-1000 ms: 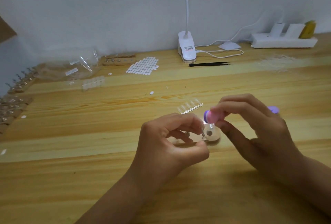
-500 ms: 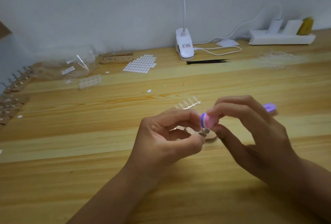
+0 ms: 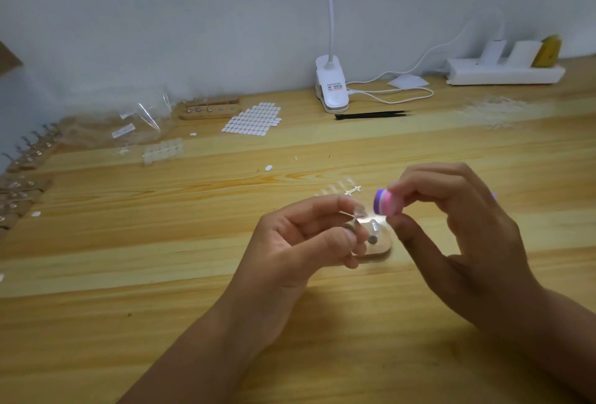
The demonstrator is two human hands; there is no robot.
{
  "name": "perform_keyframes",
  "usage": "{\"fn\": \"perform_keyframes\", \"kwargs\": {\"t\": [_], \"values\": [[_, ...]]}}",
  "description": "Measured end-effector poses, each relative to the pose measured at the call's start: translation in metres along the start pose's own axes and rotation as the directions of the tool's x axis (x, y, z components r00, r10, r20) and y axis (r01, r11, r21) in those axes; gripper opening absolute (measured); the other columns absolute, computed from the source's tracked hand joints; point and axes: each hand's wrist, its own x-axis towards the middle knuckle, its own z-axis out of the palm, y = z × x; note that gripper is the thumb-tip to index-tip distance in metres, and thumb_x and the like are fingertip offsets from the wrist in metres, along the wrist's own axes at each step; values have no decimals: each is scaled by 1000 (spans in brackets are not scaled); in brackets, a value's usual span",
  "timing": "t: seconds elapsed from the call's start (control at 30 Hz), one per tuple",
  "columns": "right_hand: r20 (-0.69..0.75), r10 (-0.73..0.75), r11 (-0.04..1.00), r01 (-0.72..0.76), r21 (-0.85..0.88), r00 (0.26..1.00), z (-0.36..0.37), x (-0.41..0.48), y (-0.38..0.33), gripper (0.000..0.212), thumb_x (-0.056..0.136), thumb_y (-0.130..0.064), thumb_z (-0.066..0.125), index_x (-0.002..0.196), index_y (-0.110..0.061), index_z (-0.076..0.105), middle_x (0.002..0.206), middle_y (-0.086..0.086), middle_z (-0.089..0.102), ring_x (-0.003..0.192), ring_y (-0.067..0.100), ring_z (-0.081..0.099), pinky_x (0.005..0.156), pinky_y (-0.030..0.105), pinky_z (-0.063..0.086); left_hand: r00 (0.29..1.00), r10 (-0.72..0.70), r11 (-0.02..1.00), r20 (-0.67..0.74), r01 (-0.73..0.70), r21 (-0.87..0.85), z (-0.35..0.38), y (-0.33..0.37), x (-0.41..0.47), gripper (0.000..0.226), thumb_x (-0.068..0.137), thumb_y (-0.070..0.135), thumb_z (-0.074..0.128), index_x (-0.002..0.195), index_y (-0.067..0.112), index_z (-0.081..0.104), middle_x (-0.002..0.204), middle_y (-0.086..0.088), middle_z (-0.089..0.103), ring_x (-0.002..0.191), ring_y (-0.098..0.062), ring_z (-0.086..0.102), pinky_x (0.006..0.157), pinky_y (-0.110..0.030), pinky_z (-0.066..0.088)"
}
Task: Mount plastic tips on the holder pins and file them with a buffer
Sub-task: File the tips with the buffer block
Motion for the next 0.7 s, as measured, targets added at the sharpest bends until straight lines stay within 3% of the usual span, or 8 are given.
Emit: {"fn": "perform_keyframes", "kwargs": {"t": [0.13,0.3,0.5,0.7], "values": [[35,-32,999,32,-6,999,0,-2,0,27,93,0,61,115,-15,58,107,-5,58,103,15,60,92,27,48,996,-30,999,-80,33,33,0,-3,1,29,76,-4,56,96,13,70,74,-10,68,65,-20,62,64,-27,52],[65,29,1000,-29,-3,997,0,-2,1,25,93,1,62,113,-14,58,104,4,62,97,20,63,89,31,51,995,-32,992,-91,43,119,3,-4,1,31,78,-2,46,90,18,68,67,-4,60,61,-18,56,64,-28,52],[107,-53,999,54,1,993,3,-4,-8,16,93,-4,61,108,-8,66,106,2,62,98,22,64,89,32,50,992,40,970,-119,-10,243,5,-4,0,27,85,2,41,81,7,67,63,0,56,54,-18,57,61,-32,55],[71,-73,997,74,-15,995,-1,-2,-7,22,93,-4,63,113,-12,60,106,-1,62,99,20,64,88,33,51,991,41,969,-128,-9,248,8,-3,-2,32,76,-3,36,63,13,60,63,-4,56,50,-22,58,51,-32,52]]}}
